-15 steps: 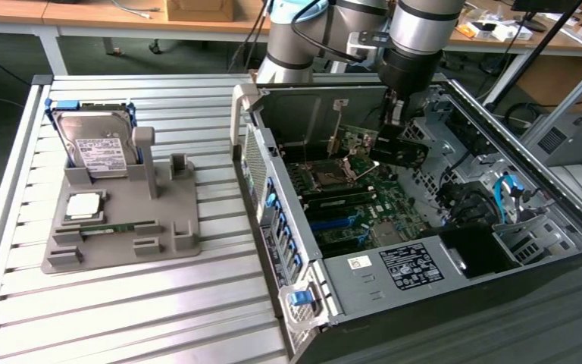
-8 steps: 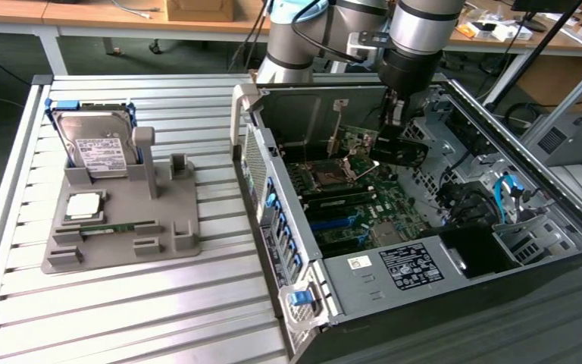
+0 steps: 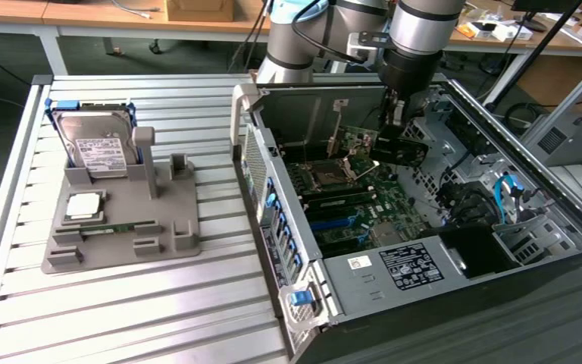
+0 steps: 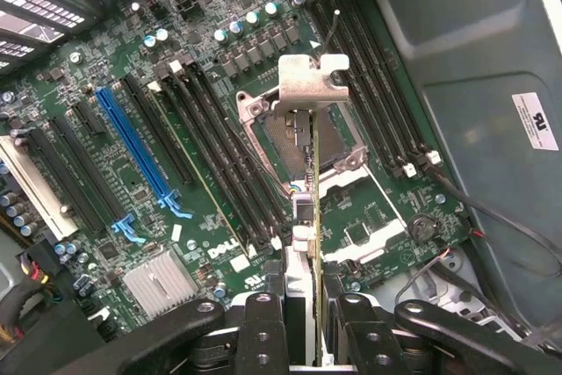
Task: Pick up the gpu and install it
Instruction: 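Insert the gpu into the slot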
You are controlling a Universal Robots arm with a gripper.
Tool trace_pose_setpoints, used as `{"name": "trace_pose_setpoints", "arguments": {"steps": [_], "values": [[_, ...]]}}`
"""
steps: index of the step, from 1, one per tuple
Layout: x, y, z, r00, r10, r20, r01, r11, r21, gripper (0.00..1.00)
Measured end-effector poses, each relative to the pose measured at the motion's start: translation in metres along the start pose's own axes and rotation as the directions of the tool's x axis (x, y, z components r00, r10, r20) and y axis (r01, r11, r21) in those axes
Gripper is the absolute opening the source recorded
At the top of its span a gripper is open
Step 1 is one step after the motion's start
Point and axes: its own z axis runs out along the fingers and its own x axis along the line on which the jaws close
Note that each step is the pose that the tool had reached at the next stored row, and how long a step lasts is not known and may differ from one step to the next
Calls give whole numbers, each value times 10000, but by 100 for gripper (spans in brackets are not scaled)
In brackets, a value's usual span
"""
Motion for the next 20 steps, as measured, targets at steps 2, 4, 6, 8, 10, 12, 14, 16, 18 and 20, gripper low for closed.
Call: {"name": "trace_pose_setpoints", "arguments": {"steps": [2,4,6,8,10,12,14,16,18,20], "values": [[0,0,0,10000,-39,5,39,10000,-1,27],[0,0,0,10000,-90,10,90,10000,-3,27],[0,0,0,9999,-131,15,131,9999,-5,27],[0,0,0,9998,-173,19,173,9999,-6,27],[0,0,0,9998,-212,24,212,9998,-7,27],[0,0,0,9997,-247,28,247,9997,-9,27],[0,0,0,9996,-282,32,282,9996,-10,27],[1,0,0,9995,-312,35,312,9995,-11,27],[1,0,0,9994,-333,38,333,9994,-11,27],[1,0,0,9994,-353,40,353,9994,-12,27]]}}
